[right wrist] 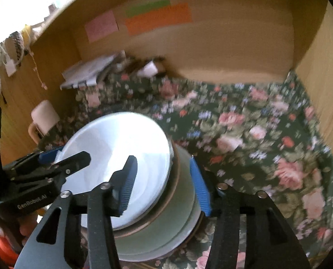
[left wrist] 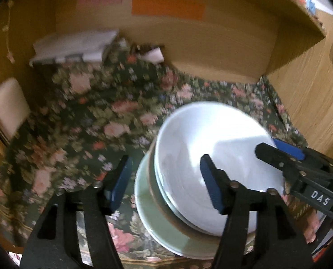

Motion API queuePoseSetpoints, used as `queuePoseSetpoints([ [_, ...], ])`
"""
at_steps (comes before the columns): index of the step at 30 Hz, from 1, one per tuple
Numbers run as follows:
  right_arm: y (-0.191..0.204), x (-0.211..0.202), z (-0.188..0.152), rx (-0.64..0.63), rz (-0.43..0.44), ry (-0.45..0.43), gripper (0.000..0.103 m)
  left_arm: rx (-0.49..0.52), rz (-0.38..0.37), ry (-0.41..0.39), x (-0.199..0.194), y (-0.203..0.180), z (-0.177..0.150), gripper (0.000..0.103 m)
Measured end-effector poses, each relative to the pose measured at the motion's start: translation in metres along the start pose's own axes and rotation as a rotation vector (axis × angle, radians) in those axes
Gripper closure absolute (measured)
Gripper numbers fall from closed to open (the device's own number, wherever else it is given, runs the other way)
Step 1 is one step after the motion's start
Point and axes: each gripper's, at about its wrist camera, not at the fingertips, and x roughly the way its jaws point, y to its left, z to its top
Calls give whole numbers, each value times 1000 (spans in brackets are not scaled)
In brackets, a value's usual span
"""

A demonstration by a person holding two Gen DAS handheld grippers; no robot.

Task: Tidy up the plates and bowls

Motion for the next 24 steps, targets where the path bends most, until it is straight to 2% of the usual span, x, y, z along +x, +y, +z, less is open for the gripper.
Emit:
queuePoseSetpoints([
  [6, 14, -47, 10, -36, 10, -136, 51, 17, -12, -145, -49, -1, 7, 32],
  [10, 28, -77, 11, -77, 17, -237, 48, 32, -20, -268, -88, -3, 8, 23],
  [12, 36, -89, 9, -99, 14, -279, 39, 33, -19, -321, -105, -3, 5, 22],
  [14, 41, -101, 6, -110, 13, -323, 30, 36, -28, -367, -120, -4, 3, 12],
  [17, 48, -114, 2, -127, 3, -376, 24, 43, -19, -433, -138, -6, -4, 8],
  [19, 53, -120, 0, -138, -7, -404, 17, 51, -19, -462, -146, -8, -8, 2],
  [24, 58, -131, -7, -142, -31, -452, 0, 50, -8, -512, -160, -6, -18, 0],
])
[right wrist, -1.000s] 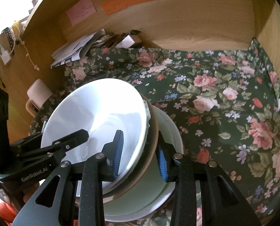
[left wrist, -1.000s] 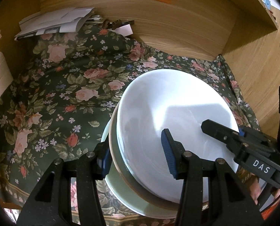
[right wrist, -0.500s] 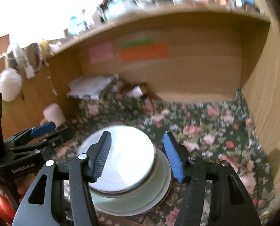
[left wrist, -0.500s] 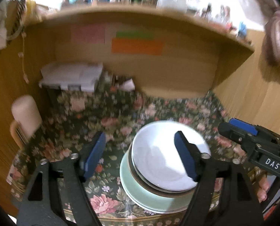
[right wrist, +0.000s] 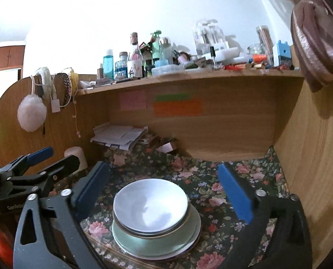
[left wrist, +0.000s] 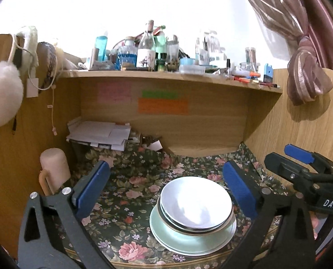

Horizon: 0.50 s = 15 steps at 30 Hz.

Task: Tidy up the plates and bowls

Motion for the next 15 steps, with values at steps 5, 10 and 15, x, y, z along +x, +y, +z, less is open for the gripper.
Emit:
queuePoseSetpoints([
  [5, 1, -9, -1, 5, -9, -28, 0, 4, 8, -24, -7, 2, -2, 0],
  [10, 0, -10, -3, 9, -17, -28, 0, 12, 5, -40, -10, 2, -4, 0],
  [15, 1, -12, -3, 3, -20, -36, 0, 16, 3, -47, -11, 0, -6, 0],
])
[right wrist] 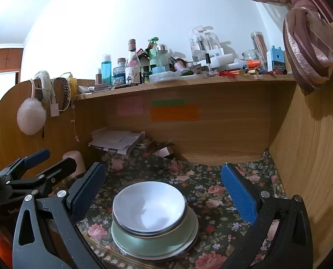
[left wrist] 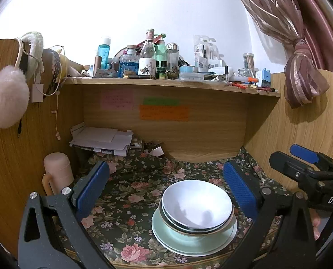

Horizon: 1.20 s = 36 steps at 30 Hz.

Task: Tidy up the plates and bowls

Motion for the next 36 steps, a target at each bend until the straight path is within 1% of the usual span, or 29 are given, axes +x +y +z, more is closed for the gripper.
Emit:
queuePoseSetpoints([
  [36, 4, 7, 3, -9, 26, -12, 0, 10, -22, 1, 9, -5, 3, 0],
])
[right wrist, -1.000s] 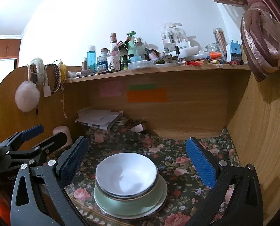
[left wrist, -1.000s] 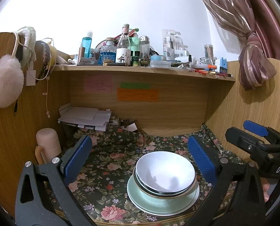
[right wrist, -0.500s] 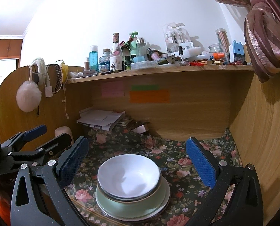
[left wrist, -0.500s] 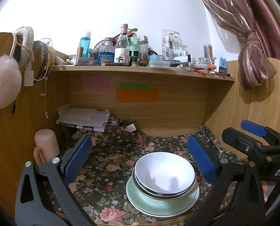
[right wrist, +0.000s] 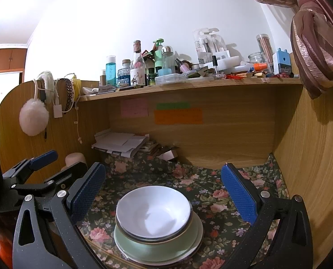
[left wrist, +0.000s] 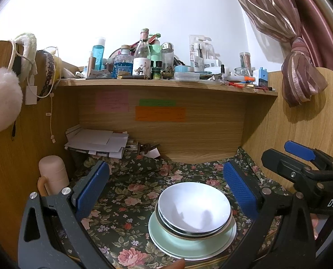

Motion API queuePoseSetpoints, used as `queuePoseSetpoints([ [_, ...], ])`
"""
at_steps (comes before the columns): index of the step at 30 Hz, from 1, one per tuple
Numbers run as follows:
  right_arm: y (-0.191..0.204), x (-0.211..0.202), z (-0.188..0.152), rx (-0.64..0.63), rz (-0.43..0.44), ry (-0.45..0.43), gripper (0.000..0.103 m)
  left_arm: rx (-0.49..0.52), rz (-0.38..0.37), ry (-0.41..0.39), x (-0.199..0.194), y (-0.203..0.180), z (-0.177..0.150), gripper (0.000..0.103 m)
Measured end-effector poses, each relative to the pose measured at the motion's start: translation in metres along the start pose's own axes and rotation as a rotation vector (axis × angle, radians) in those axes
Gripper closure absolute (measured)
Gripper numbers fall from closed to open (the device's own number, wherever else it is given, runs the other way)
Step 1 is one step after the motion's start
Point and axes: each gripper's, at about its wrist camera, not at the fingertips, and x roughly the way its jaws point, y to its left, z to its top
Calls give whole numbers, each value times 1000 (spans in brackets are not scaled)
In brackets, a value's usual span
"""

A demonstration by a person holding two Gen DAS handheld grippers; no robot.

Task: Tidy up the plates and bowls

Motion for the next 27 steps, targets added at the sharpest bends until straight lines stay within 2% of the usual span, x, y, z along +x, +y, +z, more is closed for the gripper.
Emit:
queuePoseSetpoints([
  [27, -3, 6, -1, 28, -2, 8, 0, -6, -12, 17, 12, -1, -2, 0],
])
